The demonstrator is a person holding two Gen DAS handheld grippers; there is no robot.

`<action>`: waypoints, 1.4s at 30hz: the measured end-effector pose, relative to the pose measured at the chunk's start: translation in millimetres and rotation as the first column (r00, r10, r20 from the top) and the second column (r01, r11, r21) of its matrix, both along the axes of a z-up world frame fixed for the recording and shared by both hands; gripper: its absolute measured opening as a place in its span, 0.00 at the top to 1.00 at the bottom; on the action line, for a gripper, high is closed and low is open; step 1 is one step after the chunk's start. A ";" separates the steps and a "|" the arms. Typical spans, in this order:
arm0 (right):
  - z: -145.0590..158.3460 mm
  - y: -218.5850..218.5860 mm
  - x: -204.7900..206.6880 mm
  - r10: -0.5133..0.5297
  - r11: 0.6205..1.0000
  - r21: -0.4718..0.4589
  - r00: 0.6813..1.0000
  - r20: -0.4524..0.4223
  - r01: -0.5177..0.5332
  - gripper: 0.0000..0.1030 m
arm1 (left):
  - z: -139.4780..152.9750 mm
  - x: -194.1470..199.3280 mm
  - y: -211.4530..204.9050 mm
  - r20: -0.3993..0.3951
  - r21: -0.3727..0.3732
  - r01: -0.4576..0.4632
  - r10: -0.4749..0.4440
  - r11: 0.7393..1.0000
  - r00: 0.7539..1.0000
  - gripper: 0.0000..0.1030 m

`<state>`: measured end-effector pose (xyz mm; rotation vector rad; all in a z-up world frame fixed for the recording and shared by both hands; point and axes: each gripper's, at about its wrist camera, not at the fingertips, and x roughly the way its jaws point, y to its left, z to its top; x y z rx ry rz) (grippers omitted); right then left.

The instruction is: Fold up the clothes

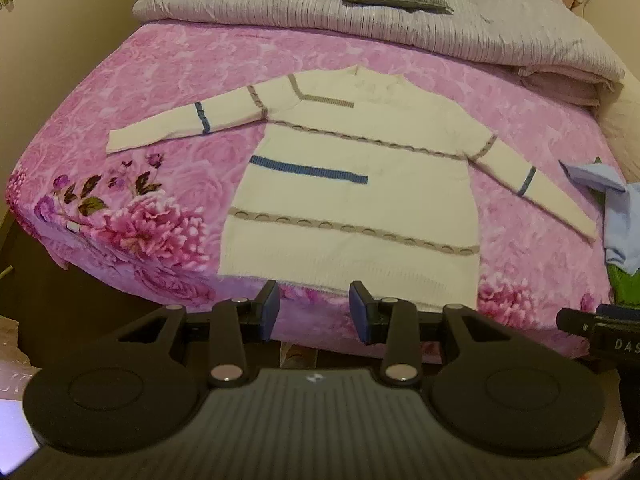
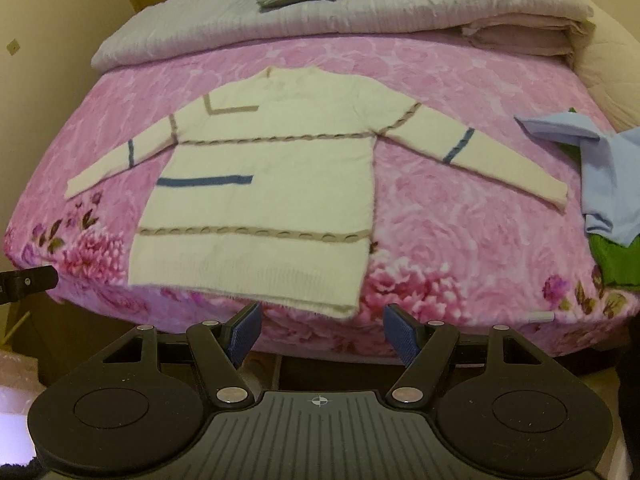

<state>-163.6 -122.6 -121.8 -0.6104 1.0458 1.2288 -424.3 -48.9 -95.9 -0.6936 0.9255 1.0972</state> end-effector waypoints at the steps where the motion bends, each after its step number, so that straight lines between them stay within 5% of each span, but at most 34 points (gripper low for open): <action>1: -0.4 -0.3 -1.2 0.002 1.000 -0.004 1.000 -0.003 -0.002 0.31 | -0.8 -0.2 -0.7 -0.003 -0.002 0.002 -0.002 1.000 1.000 0.67; 33: 0.4 5.0 2.6 -0.033 0.999 -0.014 0.999 0.005 0.033 0.31 | -14.9 17.7 2.1 -0.012 -0.032 0.065 -0.066 0.997 0.998 0.67; 42: -3.8 27.1 10.7 -0.045 0.999 -0.005 0.999 -0.011 0.045 0.31 | -27.7 15.9 40.3 0.004 -0.045 0.038 -0.038 0.998 0.999 0.66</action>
